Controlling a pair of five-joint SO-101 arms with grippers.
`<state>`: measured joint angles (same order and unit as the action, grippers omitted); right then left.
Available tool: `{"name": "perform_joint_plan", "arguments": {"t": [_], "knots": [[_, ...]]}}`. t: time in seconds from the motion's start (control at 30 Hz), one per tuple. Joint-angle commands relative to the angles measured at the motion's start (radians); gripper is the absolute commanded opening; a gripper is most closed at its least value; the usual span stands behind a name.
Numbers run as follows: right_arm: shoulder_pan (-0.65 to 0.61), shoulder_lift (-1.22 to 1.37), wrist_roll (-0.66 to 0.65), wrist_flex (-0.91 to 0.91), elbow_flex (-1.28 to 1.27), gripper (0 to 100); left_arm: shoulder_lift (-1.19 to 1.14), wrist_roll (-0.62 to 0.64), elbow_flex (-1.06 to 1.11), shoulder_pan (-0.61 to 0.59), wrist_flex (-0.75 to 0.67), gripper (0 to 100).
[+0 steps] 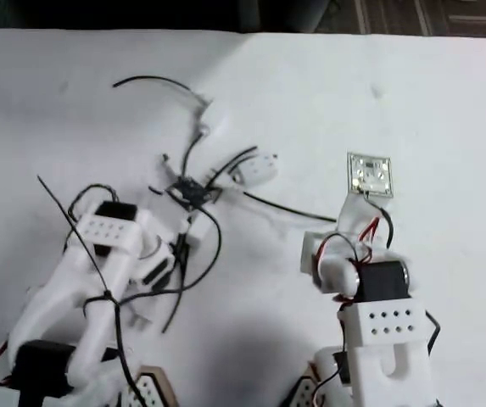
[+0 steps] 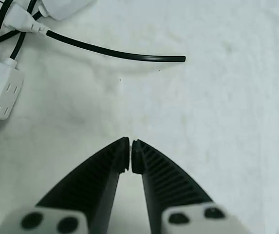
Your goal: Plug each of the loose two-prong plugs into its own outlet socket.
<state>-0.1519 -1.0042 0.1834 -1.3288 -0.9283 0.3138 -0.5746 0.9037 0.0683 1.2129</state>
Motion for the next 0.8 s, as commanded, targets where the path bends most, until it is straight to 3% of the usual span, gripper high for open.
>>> {"name": "perform_joint_plan", "arguments": {"t": [0.0, 0.13, 0.3, 0.5, 0.6, 0.7, 0.77], "knots": [[-0.007, -0.007, -0.012, 0.018, 0.006, 1.9, 0.107, -0.017, -0.068, 0.007, 0.072, 2], [-0.007, -0.007, -0.012, 0.018, 0.006, 1.9, 0.214, -0.02, -0.106, -0.041, 0.078, 2], [-0.008, -0.007, -0.012, 0.018, 0.006, 1.9, 0.262, -0.196, -0.063, -0.105, 0.061, 2], [-0.008, -0.007, -0.012, 0.018, 0.006, 2.0, 0.262, -0.258, 0.115, -0.199, -0.18, 3], [-0.01, -0.007, -0.012, 0.018, 0.006, 2.0, 0.263, -0.307, 0.189, -0.202, -0.235, 11], [-0.01, -0.007, -0.012, 0.018, 0.006, 2.0, 0.269, -0.244, 0.195, -0.208, -0.244, 24], [-0.012, -0.007, -0.012, 0.018, 0.006, 2.0, 0.265, -0.213, 0.178, -0.213, -0.267, 26]]}}
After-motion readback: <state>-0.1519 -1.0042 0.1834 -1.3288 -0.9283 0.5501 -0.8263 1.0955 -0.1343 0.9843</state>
